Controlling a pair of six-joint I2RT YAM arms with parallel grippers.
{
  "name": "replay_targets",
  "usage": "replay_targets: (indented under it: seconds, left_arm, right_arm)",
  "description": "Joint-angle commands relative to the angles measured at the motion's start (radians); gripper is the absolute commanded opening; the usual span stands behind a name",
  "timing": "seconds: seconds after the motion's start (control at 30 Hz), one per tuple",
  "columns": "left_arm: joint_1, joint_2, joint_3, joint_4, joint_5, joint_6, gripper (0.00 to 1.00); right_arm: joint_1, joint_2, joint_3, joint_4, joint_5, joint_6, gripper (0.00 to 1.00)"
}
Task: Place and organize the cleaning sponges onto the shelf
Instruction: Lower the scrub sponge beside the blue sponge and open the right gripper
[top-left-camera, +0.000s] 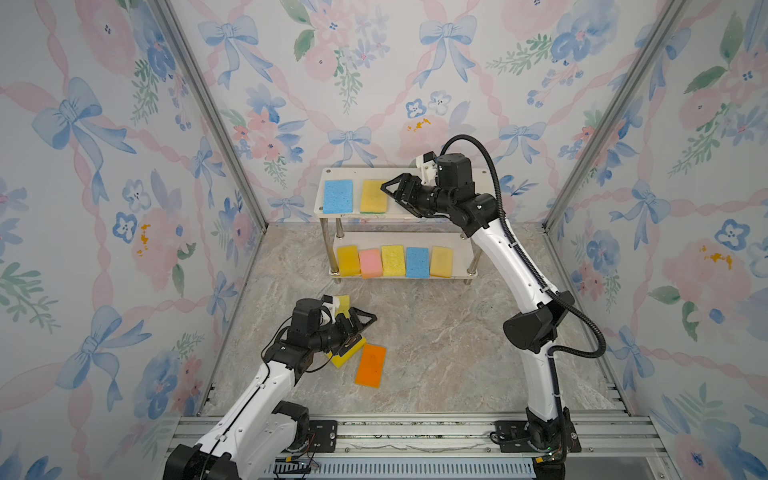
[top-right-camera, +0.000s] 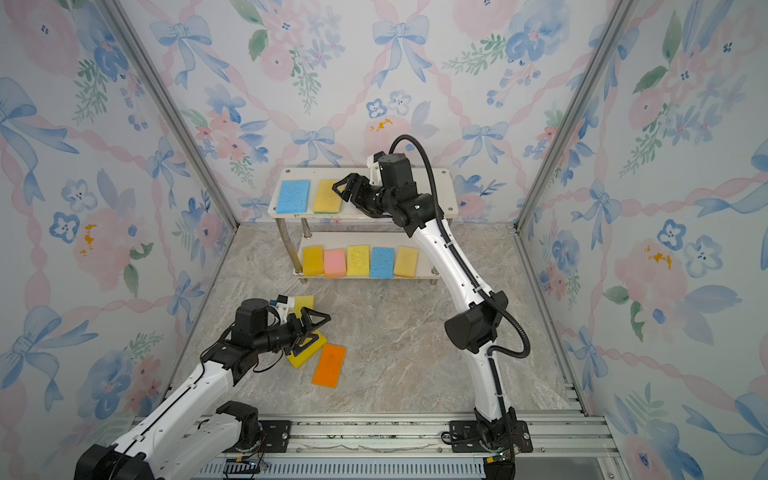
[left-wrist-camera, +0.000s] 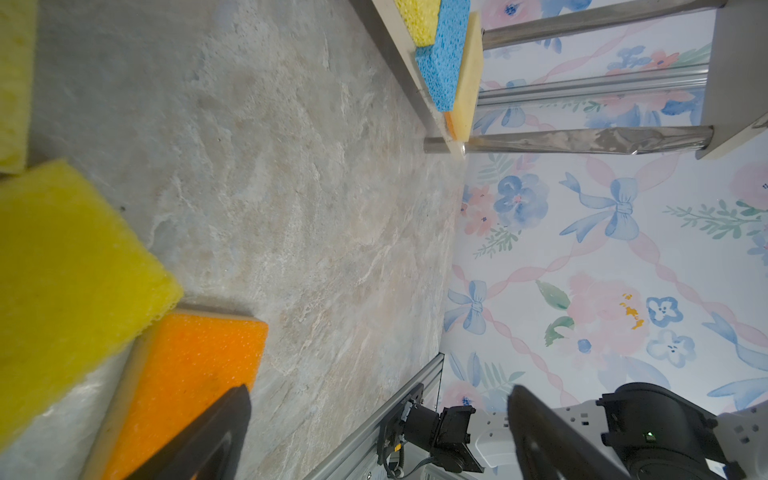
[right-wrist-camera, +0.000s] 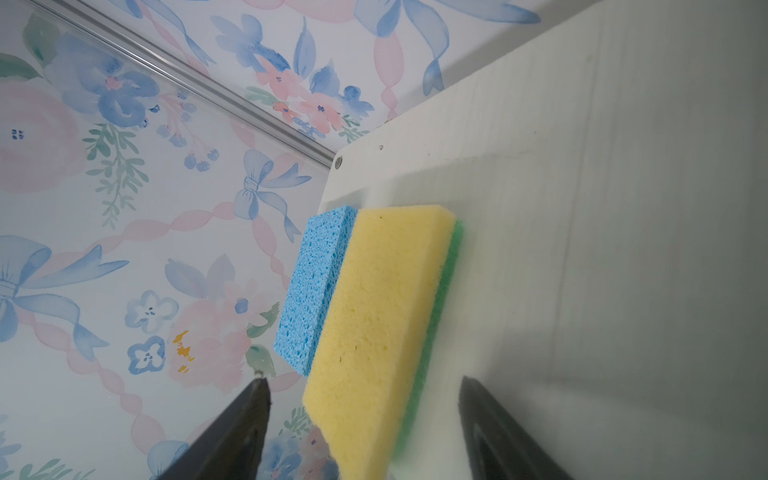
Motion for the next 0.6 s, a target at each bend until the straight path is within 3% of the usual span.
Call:
replay_targets:
  seconds: [0.0,0.57]
  left_arm:
    - [0.000,-0.014,0.012,-0.016,0.012,0.029,0.98]
    - [0.008,-0.053,-0.014,-0.034,0.020,0.032,0.98]
  right_arm:
    - [0.009,0.050,0.017,0.034,-0.013,0.040,0.75]
    - [0.048,0.133,0.052,0.163,-0.034,0.161,0.74]
